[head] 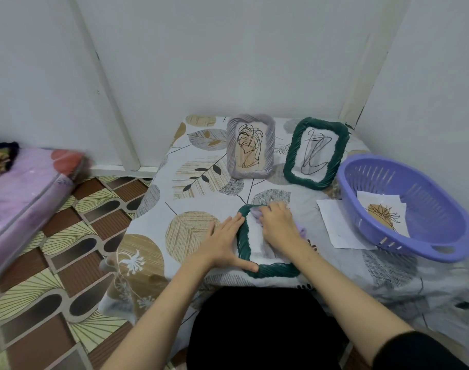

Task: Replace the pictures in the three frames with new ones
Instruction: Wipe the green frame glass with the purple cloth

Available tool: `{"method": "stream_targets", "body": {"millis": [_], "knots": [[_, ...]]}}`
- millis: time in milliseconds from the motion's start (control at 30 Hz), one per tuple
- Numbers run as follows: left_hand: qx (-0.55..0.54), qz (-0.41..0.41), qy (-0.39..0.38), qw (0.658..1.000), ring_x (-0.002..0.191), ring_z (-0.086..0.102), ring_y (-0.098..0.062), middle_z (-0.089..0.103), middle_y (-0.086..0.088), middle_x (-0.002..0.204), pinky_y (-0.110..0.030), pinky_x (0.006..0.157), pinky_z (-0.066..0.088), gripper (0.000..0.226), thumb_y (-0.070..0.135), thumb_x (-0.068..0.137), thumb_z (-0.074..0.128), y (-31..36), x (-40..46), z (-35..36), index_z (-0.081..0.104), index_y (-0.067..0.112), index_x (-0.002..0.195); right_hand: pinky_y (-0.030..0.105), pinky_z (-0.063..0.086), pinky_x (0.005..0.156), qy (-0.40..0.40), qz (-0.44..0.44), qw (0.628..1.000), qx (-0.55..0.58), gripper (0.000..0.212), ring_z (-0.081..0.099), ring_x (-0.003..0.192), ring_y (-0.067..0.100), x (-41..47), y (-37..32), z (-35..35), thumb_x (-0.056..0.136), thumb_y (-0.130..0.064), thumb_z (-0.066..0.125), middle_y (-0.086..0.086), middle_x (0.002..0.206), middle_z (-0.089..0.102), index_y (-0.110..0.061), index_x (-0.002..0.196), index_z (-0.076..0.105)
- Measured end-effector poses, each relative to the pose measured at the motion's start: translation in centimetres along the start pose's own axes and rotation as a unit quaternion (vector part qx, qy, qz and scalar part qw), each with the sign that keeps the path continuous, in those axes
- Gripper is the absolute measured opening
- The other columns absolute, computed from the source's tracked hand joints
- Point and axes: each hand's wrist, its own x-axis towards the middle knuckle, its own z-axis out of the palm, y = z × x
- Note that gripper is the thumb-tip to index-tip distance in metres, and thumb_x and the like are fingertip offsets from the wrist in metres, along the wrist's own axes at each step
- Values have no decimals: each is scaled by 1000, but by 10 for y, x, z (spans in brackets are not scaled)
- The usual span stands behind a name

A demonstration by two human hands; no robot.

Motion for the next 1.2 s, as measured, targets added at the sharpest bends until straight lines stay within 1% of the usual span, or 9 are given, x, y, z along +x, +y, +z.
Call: {"method": "stream_targets", "body": {"millis": [300,433,600,733,800,900,1033,1133,1200], "knots": [[6,17,-2,1000,144,-9,-7,-6,11,157,-41,116,-12,133,71,48,71,-11,2,4,-2,24,148,28,46,62,19,-183,982,29,29,50,79,12,-77,14,-16,81,-40,42,-17,99,65,-34,93,68],[6,13,-8,1000,144,-10,-7,-7,10,157,-42,115,-14,134,72,47,70,-7,1,1,-3,24,148,32,51,59,26,-136,990,12,27,53,70,21,-73,46,-20,79,-32,45,-6,94,67,-30,91,70],[0,11,-5,1000,144,-12,-7,-8,11,157,-41,115,-14,128,67,54,72,-3,-1,-1,-4,24,148,36,37,86,-52,-13,998,18,29,42,102,29,-32,17,-17,93,-24,45,4,119,53,-20,116,62],[-15,6,-3,1000,143,-12,-7,-8,10,157,-39,115,-15,126,65,55,72,-1,-5,-1,-3,24,148,37,37,99,-97,-3,975,201,29,49,104,25,-35,2,-30,95,-26,45,7,112,61,-12,108,67],[-19,2,1,1000,144,-12,-8,-8,8,157,-40,115,-14,126,64,56,72,2,-7,-1,-3,23,148,33,42,88,-103,38,973,204,24,52,97,26,-38,14,-42,89,-27,54,9,100,62,-14,105,67],[-18,-17,14,1000,145,-11,-12,-8,2,158,-39,115,-12,124,63,59,72,4,-12,0,-3,18,148,26,25,51,-160,93,974,128,34,35,61,18,-42,29,-60,73,-35,67,-1,54,36,-22,51,46],[-63,-22,28,997,145,-11,-17,-10,-3,157,-38,117,-9,113,58,69,66,15,-21,-5,-1,13,148,18,34,53,-145,130,944,267,17,46,62,11,-48,33,-75,72,-22,74,0,68,55,-9,73,64],[-288,-69,107,949,135,32,-11,37,-2,145,-17,114,20,57,53,89,43,37,-21,-14,36,22,135,23,44,64,-58,166,865,470,19,55,71,15,-52,22,-83,72,-10,76,3,76,61,-13,77,58],[-392,-85,127,907,115,52,-6,58,5,119,-16,103,34,64,76,80,28,52,-18,-24,55,29,113,28,46,68,-30,173,788,589,26,57,76,21,-54,10,-82,70,-1,75,9,78,63,-14,76,54]]}}
